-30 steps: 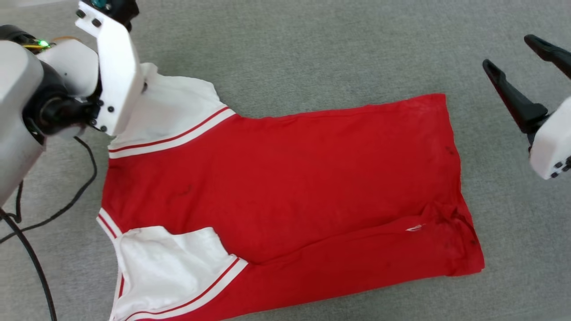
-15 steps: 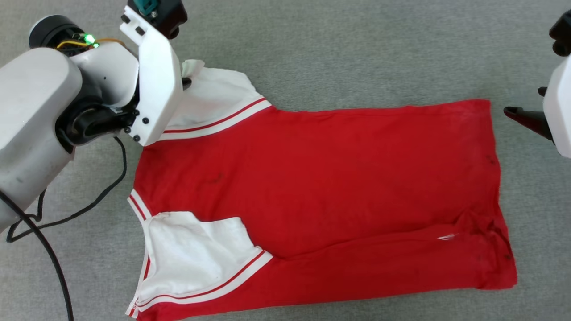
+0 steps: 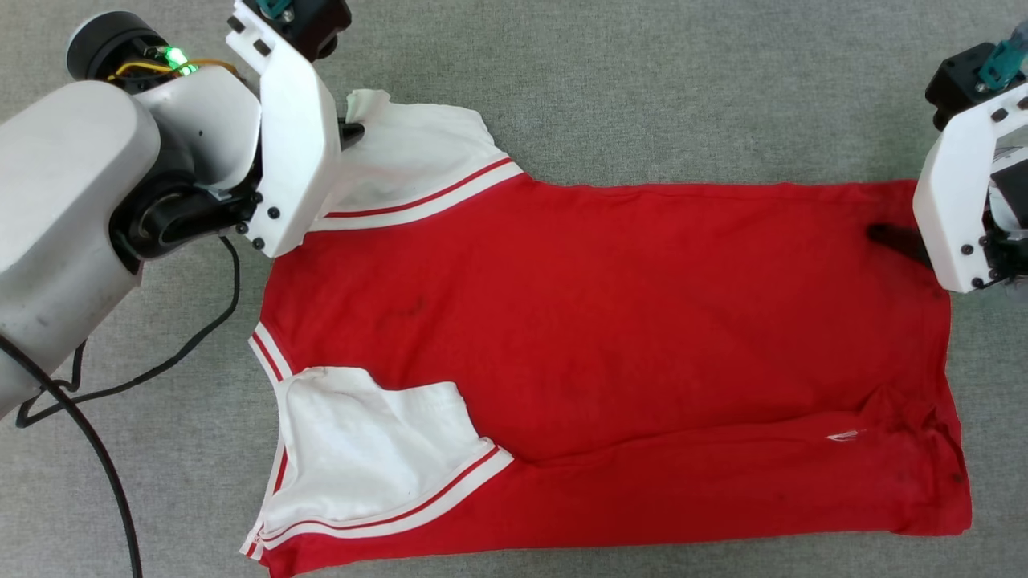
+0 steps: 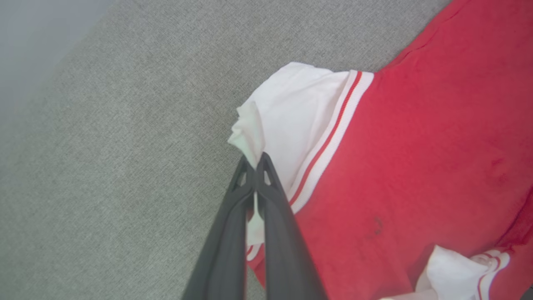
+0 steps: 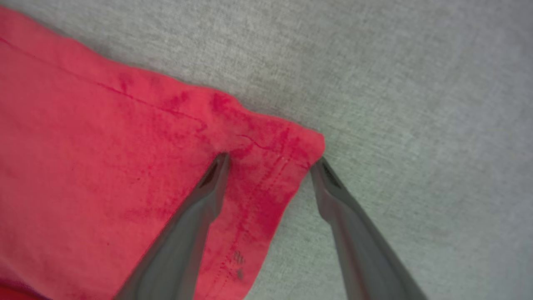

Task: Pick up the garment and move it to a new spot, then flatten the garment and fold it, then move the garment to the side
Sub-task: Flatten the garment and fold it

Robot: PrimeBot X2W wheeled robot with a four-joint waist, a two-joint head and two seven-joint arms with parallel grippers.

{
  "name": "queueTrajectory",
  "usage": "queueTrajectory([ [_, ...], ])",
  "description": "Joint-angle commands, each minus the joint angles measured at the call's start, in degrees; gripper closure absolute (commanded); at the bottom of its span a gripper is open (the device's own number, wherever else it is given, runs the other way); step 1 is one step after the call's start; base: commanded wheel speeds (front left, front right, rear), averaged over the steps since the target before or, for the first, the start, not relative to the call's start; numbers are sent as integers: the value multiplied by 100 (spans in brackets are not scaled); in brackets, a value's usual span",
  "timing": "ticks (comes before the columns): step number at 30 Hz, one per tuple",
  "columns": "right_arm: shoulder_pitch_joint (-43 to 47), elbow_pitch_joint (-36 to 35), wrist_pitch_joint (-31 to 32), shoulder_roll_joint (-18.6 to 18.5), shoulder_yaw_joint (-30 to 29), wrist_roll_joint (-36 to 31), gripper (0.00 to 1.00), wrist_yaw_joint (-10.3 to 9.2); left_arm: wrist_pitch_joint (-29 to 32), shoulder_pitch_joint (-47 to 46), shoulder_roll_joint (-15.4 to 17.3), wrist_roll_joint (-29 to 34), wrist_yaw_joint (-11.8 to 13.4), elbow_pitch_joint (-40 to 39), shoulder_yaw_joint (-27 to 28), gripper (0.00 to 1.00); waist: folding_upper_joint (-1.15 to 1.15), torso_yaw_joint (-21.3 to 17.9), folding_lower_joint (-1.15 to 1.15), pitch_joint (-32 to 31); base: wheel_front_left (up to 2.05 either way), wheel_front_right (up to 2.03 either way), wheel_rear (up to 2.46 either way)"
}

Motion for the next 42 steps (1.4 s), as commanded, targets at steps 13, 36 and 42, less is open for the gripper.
queueTrajectory([
  [13,214,94,-1104,-63,451,305,100,-1,-462,217,238,-179,-3,3,-250,100,0,-67,0,-605,0,0,0],
  [36,1909,-860,-2727,-860,731,749,100,-1,-1248,2439,1558,-364,688,-1773,-476,100,0,-114,0,-1955,0,0,0],
  [42,2531,-1016,-2857,-969,680,819,100,-2,-1417,3237,1682,-439,925,-1993,-510,100,0,-117,0,-2057,0,0,0],
])
